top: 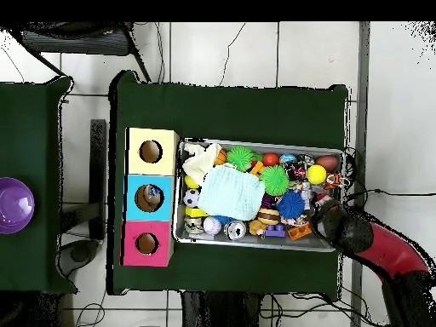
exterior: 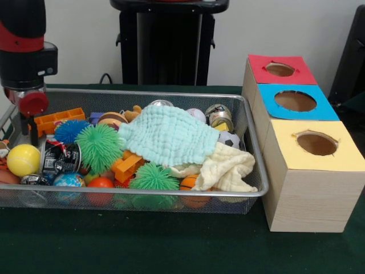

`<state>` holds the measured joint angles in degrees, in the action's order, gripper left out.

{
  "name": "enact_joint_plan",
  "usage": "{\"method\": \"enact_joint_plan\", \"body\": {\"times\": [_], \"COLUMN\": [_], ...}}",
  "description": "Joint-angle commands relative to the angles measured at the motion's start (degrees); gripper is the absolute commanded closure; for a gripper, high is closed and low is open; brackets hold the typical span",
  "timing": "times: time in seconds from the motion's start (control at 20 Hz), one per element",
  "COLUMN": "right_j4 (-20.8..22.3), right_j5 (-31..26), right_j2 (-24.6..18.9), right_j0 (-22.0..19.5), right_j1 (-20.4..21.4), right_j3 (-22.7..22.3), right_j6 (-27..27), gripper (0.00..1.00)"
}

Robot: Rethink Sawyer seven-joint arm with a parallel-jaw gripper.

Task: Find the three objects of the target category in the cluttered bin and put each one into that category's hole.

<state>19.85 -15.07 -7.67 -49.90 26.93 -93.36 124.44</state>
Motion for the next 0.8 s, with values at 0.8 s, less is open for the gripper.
{"method": "enact_joint_plan", "body": {"times": [0.8], "right_j4": [-2.0], "right_j5": [10.1], "right_j2": [-8.9], "right_j0": [-1.3], "right_j1": [-11.7], "right_j3": [6.6], "right_j6": [4.1], "gripper": [0.00]}}
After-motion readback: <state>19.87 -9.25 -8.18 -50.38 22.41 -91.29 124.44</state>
